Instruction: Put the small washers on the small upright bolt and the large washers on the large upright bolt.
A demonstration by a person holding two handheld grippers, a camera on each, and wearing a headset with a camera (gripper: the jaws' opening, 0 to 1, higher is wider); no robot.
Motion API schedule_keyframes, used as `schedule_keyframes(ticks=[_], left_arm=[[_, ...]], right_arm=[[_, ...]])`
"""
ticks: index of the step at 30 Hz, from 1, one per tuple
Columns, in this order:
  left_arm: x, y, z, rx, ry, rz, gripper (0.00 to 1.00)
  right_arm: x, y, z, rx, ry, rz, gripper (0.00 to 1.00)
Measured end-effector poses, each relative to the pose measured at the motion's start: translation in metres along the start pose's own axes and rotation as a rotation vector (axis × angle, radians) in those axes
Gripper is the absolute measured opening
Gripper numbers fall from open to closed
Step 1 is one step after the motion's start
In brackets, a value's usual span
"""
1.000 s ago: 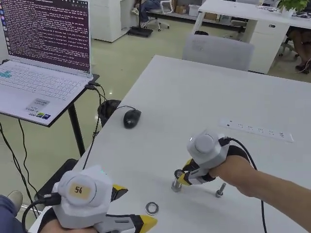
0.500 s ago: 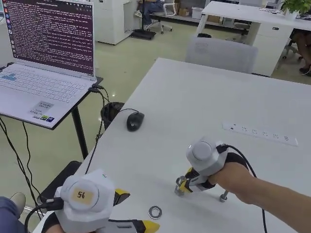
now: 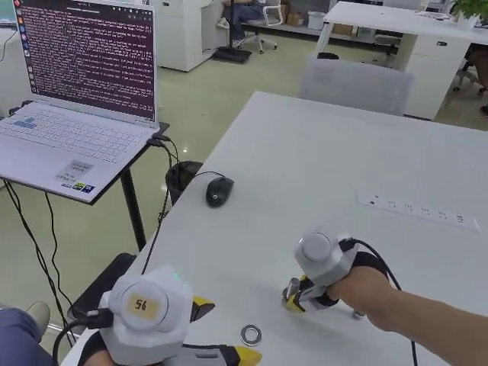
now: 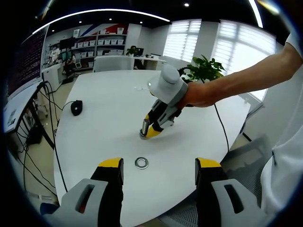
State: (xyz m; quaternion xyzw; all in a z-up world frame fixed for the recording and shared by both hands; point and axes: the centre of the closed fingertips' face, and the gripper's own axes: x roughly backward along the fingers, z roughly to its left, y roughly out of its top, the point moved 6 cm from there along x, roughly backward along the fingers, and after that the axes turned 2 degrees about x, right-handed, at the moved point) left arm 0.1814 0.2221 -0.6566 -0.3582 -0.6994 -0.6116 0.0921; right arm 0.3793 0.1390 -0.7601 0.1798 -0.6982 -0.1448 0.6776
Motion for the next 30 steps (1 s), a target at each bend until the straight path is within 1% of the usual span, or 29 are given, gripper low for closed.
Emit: schedule_keyframes(ticks=[2,7,8,11,15,16,17,20,24,25,28,30], left_arm=[[0.000,-0.001,0.001,0.001,0.002,0.001,0.60],[0.001,-0.002,0.001,0.004,0.006,0.002,0.60],[0.001,-0.002,0.001,0.004,0.006,0.002,0.60],[0.000,-0.002,0.001,0.003,0.003,0.002,0.60],[-0.002,-0.002,-0.002,0.000,-0.001,0.002,0.60],[-0.002,-0.001,-0.002,-0.001,-0.003,0.002,0.61],[-0.002,-0.001,-0.003,-0.004,-0.005,0.002,0.61],[-0.003,0.000,-0.004,-0.006,-0.008,0.002,0.61],[-0.002,0.000,-0.004,-0.008,-0.008,0.000,0.61],[-0.001,0.000,-0.004,-0.008,-0.007,0.000,0.61],[0.001,0.000,-0.002,-0.004,-0.002,-0.003,0.61],[0.002,-0.001,-0.001,-0.002,0.002,-0.003,0.61]], right_arm=[[0.001,-0.002,0.002,0.009,0.006,0.002,0.24],[0.004,-0.015,0.007,-0.002,0.012,0.023,0.23],[0.006,-0.019,0.011,-0.001,0.013,0.032,0.23],[0.006,-0.027,0.018,0.000,0.022,0.037,0.22],[0.004,-0.033,0.032,-0.004,0.055,0.029,0.22],[0.004,-0.030,0.036,0.016,0.067,0.002,0.22],[0.003,-0.030,0.039,0.010,0.075,0.007,0.22],[0.000,-0.023,0.049,0.073,0.099,-0.010,0.22],[-0.005,-0.009,0.065,0.129,0.155,-0.042,0.22],[-0.007,-0.004,0.071,0.158,0.174,-0.051,0.23],[-0.012,0.006,0.076,0.238,0.173,-0.045,0.24],[-0.014,0.010,0.080,0.261,0.179,-0.042,0.27]])
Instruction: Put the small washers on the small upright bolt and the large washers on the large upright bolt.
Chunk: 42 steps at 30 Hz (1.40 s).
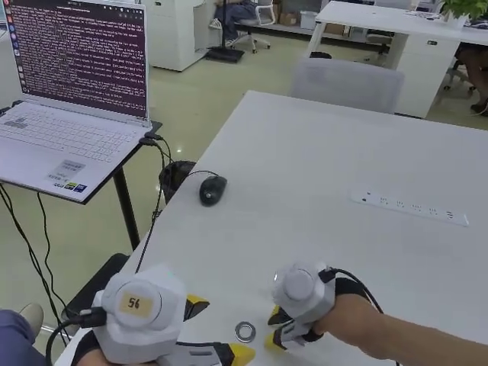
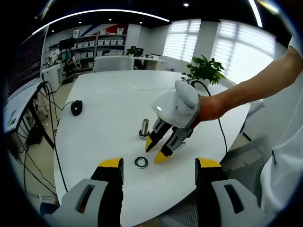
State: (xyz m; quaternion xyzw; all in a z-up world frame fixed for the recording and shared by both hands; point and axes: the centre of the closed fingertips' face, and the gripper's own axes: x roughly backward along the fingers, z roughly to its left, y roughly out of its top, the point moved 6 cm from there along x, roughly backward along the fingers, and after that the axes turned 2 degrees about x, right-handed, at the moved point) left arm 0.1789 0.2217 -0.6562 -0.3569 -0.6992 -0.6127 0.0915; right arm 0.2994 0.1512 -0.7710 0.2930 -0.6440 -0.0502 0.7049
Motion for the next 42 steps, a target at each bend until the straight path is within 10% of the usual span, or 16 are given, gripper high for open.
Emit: schedule_keyframes(ticks=[24,42], left_arm=[[0.003,-0.001,0.001,0.007,0.006,-0.009,0.61],[-0.004,-0.002,-0.005,0.001,-0.016,-0.001,0.61]], right_arm=[[-0.014,0.021,-0.001,0.047,0.013,-0.007,0.24],[0.021,-0.035,0.013,0.065,0.023,0.150,0.25]])
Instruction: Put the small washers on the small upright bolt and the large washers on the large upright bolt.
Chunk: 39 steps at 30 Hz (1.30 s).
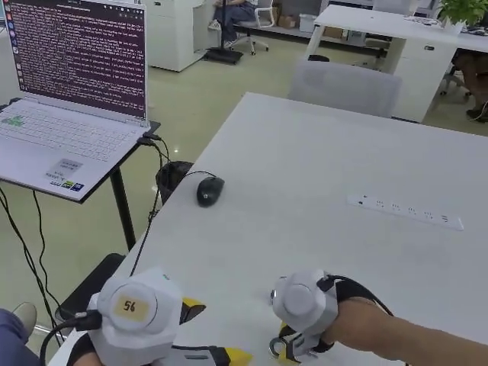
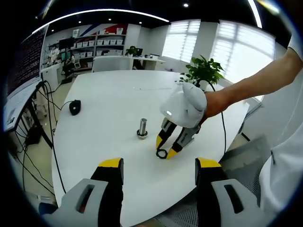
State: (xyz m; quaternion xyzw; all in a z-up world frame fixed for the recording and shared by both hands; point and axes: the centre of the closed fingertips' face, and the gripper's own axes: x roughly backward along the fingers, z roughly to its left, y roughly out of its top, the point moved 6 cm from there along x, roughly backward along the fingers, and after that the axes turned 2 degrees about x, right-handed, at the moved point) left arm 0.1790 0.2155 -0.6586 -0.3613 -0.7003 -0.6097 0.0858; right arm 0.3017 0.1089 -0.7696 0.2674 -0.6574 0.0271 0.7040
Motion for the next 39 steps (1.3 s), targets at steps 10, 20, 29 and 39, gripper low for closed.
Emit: schedule_keyframes(ticks=[10,20,29,39], left_arm=[[-0.002,0.003,-0.003,-0.013,-0.015,0.004,0.61],[-0.001,0.006,-0.005,-0.016,-0.012,0.001,0.60],[0.000,0.004,-0.002,-0.013,-0.006,0.004,0.60],[-0.003,0.006,-0.003,-0.017,-0.011,0.004,0.60]], right_arm=[[-0.001,0.000,0.001,0.019,-0.001,-0.011,0.27],[0.002,-0.005,0.000,-0.035,-0.020,-0.048,0.23],[0.008,-0.014,-0.002,-0.163,-0.045,-0.111,0.23],[0.024,-0.016,-0.011,-0.208,-0.088,-0.150,0.23]])
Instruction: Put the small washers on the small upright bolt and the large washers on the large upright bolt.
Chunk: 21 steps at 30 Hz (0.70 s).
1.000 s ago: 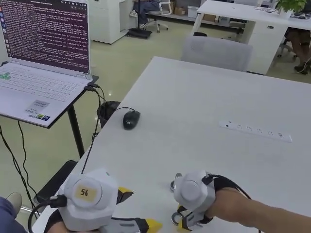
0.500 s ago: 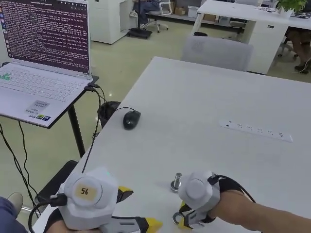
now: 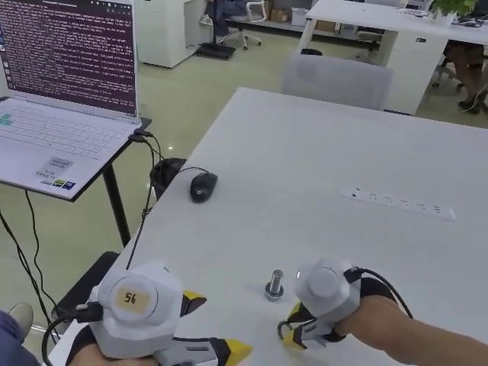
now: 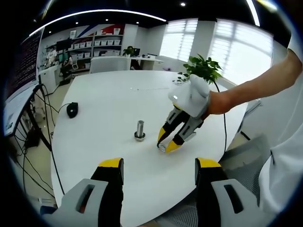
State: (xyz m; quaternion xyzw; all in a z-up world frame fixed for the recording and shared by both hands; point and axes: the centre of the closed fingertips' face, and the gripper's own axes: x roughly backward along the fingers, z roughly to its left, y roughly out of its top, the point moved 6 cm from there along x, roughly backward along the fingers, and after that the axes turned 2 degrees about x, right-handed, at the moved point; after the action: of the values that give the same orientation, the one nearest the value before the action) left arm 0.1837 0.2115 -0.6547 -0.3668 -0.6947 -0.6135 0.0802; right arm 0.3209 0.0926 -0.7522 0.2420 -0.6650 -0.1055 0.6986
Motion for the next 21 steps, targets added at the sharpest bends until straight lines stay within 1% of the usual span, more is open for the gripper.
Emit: schedule_keyframes(ticks=[3,6,8,13,16,21], left_arm=[[0.000,-0.001,-0.001,-0.002,-0.003,0.002,0.60],[-0.001,-0.001,-0.001,-0.001,-0.003,0.002,0.60],[-0.001,-0.001,0.000,0.000,-0.003,0.002,0.60],[-0.002,0.000,-0.001,-0.004,-0.007,0.000,0.61],[-0.002,0.001,-0.002,-0.008,-0.010,0.000,0.61],[-0.002,0.002,-0.002,-0.011,-0.011,0.001,0.61]], right_arm=[[0.007,0.002,-0.003,0.001,-0.017,-0.008,0.23],[0.017,0.008,-0.008,0.002,-0.045,-0.027,0.23],[0.026,0.014,-0.016,0.001,-0.074,-0.045,0.23],[0.043,0.032,-0.035,-0.006,-0.127,-0.089,0.23],[0.044,0.038,-0.043,-0.012,-0.141,-0.097,0.23],[0.038,0.046,-0.054,-0.017,-0.147,-0.087,0.23]])
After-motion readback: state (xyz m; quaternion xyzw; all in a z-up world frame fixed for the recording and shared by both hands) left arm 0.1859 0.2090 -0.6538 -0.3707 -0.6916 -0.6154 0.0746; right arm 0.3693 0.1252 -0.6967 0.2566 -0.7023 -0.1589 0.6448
